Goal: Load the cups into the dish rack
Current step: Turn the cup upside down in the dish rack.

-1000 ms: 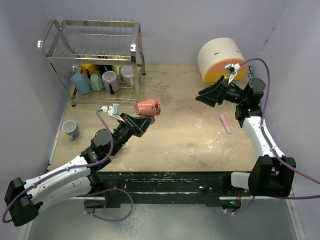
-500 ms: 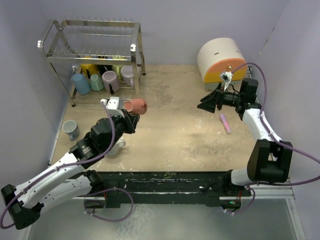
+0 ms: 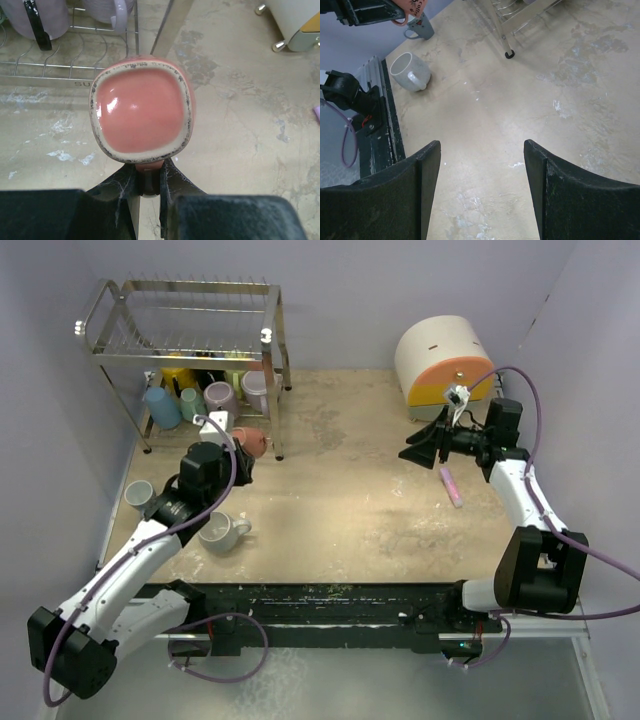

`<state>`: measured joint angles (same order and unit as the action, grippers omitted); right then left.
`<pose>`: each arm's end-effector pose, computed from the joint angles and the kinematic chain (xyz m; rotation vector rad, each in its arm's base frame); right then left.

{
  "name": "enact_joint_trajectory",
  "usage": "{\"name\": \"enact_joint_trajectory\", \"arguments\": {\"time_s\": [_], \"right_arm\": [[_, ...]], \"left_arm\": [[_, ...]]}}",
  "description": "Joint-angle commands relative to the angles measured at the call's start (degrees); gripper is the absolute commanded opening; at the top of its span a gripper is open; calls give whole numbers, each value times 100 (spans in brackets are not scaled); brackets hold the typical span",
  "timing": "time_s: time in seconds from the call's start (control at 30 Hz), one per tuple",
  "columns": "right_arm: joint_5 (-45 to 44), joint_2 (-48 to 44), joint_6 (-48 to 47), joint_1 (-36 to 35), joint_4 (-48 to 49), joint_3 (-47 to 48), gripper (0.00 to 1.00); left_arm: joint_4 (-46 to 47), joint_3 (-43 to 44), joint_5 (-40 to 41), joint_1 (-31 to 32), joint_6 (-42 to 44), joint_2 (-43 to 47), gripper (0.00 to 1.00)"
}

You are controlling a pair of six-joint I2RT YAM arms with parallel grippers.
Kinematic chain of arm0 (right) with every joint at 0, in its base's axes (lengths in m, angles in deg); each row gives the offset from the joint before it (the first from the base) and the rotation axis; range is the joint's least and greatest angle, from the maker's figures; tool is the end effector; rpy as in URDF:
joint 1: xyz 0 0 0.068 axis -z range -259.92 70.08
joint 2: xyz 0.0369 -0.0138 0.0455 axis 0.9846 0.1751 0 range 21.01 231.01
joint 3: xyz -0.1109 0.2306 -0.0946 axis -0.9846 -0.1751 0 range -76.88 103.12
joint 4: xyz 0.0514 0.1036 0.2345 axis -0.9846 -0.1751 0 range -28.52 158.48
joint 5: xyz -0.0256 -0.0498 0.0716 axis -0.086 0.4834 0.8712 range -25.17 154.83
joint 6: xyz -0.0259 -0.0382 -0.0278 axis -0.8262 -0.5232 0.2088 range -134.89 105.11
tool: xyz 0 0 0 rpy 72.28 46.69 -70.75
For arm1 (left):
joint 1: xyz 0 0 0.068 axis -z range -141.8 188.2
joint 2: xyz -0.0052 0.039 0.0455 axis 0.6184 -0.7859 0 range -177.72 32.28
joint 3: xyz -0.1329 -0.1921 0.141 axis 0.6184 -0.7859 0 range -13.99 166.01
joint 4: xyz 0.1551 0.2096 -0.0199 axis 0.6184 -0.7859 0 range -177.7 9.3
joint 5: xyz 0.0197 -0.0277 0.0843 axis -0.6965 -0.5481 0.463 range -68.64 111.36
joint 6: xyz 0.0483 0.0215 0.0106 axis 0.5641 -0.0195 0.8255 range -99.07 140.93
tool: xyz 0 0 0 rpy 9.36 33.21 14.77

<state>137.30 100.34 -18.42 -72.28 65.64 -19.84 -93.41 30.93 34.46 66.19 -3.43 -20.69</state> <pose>0.2992 -0.0059 0.2995 -0.7135 1.6883 1.1091 0.1924 -0.0932 0.3109 -0.0921 1.9406 -0.3902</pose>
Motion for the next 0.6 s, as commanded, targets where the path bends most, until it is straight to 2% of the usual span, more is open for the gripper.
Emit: {"name": "enact_joint_trajectory", "arguments": {"time_s": [0.0, 0.3, 0.57], "right_arm": [[-20, -198, -165, 62, -51, 186, 70], [-53, -203, -189, 104, -71, 188, 69], [-51, -181, -202, 139, -86, 202, 70]], "left_arm": [[716, 366, -656, -483, 88, -152, 0], [1403, 366, -1641, -1492, -146, -904, 0], [1859, 508, -1838, -1898, -297, -1610, 0]]}}
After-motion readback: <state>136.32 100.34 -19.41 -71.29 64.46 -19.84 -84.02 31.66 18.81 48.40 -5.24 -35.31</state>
